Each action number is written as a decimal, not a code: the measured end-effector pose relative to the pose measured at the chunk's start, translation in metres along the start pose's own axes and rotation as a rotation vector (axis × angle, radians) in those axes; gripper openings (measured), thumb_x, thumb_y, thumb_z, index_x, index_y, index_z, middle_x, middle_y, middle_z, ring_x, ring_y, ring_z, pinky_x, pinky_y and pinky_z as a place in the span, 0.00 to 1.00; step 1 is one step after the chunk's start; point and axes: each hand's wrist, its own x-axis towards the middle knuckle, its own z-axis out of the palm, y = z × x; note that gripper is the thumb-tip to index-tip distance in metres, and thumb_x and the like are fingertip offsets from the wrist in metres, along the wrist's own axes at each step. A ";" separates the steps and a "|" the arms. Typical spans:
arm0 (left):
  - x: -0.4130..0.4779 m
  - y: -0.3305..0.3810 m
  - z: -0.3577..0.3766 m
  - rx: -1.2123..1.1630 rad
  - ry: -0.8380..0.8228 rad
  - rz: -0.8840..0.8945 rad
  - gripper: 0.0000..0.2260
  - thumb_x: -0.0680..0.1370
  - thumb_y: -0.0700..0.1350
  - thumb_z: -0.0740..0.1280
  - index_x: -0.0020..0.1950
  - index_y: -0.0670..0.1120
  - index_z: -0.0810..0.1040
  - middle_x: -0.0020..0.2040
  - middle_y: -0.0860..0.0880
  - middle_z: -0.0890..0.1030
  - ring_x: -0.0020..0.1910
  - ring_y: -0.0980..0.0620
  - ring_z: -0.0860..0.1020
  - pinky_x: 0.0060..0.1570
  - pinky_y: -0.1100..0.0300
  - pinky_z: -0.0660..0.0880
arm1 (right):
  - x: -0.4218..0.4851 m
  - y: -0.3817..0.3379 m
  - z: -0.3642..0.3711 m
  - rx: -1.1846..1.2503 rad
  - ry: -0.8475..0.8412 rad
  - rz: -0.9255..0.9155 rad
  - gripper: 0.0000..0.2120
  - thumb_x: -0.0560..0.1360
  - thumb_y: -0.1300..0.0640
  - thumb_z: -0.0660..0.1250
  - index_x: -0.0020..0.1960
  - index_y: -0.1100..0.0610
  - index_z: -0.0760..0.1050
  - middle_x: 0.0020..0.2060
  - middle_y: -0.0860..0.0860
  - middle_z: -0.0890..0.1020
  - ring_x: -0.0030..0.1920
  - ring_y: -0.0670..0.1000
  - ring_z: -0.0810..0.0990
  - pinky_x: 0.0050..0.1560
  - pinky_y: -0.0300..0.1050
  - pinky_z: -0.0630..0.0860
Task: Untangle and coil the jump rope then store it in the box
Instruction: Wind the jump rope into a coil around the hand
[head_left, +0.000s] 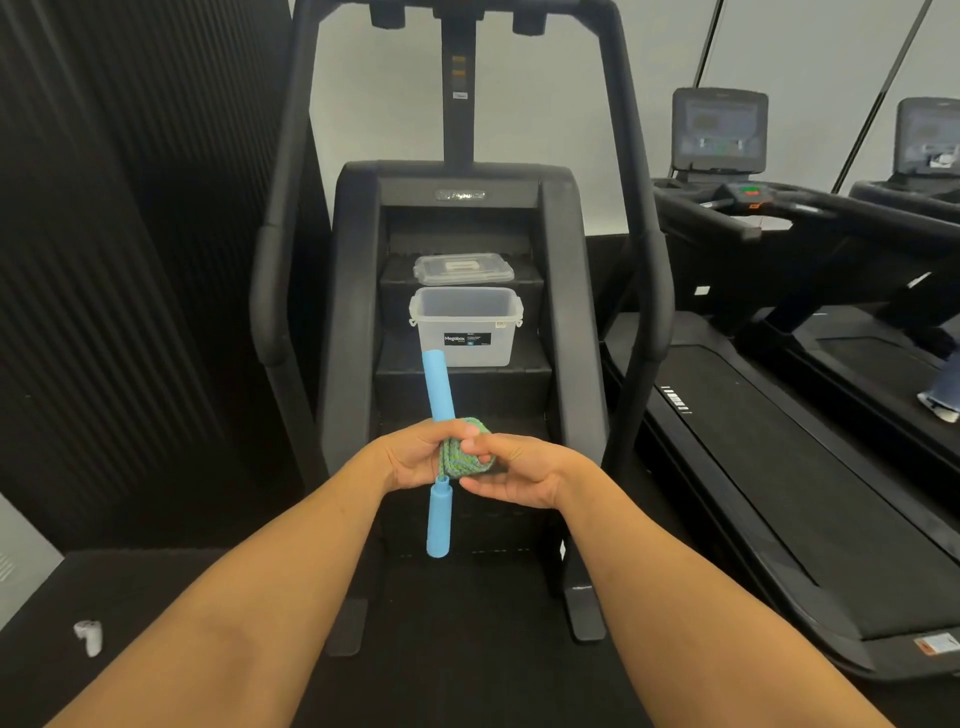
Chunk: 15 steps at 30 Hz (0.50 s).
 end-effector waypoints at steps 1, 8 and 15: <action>0.000 0.001 0.002 0.003 0.008 0.003 0.12 0.74 0.44 0.75 0.54 0.41 0.81 0.50 0.42 0.82 0.50 0.47 0.83 0.50 0.54 0.83 | -0.001 0.000 0.000 0.004 -0.002 -0.009 0.24 0.71 0.63 0.79 0.65 0.62 0.78 0.64 0.61 0.79 0.60 0.59 0.83 0.56 0.50 0.83; -0.003 0.004 -0.002 0.043 0.066 0.019 0.22 0.72 0.45 0.77 0.63 0.40 0.79 0.56 0.41 0.82 0.56 0.45 0.82 0.59 0.48 0.80 | -0.004 -0.005 0.004 -0.057 0.033 -0.060 0.24 0.72 0.65 0.77 0.66 0.59 0.76 0.61 0.61 0.81 0.57 0.58 0.85 0.57 0.50 0.83; -0.004 0.005 -0.013 0.087 0.063 -0.029 0.34 0.73 0.47 0.79 0.75 0.37 0.71 0.65 0.38 0.79 0.63 0.42 0.80 0.66 0.45 0.77 | 0.003 -0.002 0.002 -0.275 0.079 -0.120 0.21 0.72 0.57 0.78 0.64 0.56 0.77 0.59 0.58 0.83 0.56 0.55 0.85 0.58 0.49 0.82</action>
